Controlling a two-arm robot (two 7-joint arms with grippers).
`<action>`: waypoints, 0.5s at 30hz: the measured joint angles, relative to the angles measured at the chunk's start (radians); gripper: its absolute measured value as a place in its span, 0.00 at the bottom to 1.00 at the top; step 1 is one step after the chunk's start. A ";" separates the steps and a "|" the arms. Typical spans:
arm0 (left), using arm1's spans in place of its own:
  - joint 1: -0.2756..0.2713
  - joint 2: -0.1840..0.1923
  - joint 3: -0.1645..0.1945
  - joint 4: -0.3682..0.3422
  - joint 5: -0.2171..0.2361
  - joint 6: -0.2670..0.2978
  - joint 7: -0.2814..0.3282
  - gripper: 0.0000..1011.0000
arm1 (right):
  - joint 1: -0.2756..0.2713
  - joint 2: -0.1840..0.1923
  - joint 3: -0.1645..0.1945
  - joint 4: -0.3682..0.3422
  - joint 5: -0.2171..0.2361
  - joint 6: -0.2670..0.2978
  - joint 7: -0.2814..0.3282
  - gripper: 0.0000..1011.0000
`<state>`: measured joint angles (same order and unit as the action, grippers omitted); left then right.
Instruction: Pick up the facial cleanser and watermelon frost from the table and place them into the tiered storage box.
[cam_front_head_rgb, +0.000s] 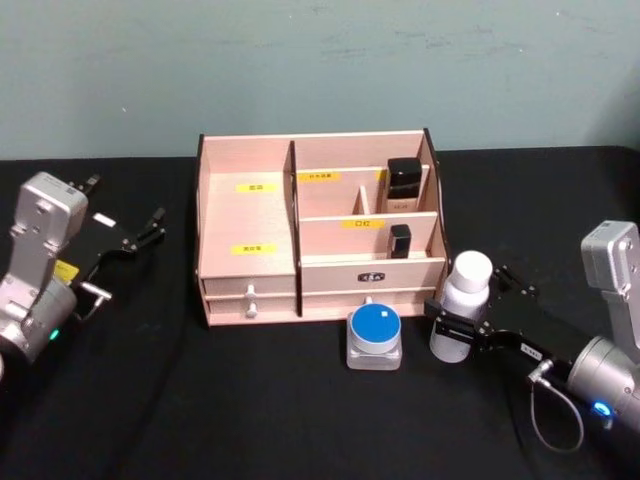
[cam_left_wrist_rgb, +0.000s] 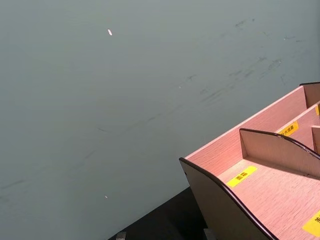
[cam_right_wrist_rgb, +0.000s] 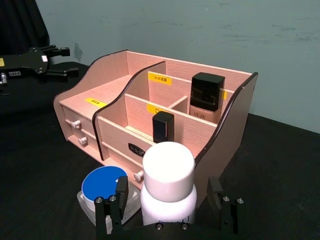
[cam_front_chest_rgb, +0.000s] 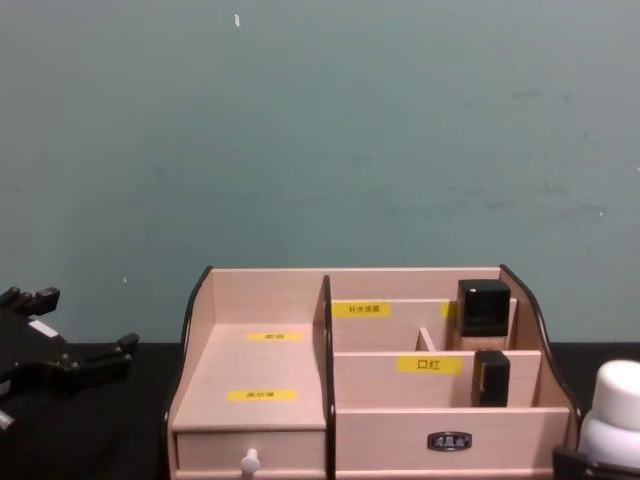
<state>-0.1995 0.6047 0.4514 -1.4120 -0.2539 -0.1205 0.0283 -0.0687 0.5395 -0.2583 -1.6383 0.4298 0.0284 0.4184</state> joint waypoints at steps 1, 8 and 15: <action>0.000 0.000 0.000 0.000 0.000 0.000 0.000 0.99 | 0.001 -0.001 -0.001 0.001 0.000 0.001 0.000 0.99; 0.000 0.000 0.000 0.000 0.000 0.000 0.000 0.99 | 0.011 -0.007 -0.009 0.006 -0.015 0.005 -0.003 0.99; 0.000 0.000 0.000 0.000 0.000 0.000 0.000 0.99 | 0.011 -0.007 -0.010 0.006 -0.016 0.005 -0.004 0.99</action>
<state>-0.1995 0.6046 0.4514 -1.4120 -0.2539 -0.1205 0.0283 -0.0572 0.5328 -0.2679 -1.6319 0.4140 0.0335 0.4140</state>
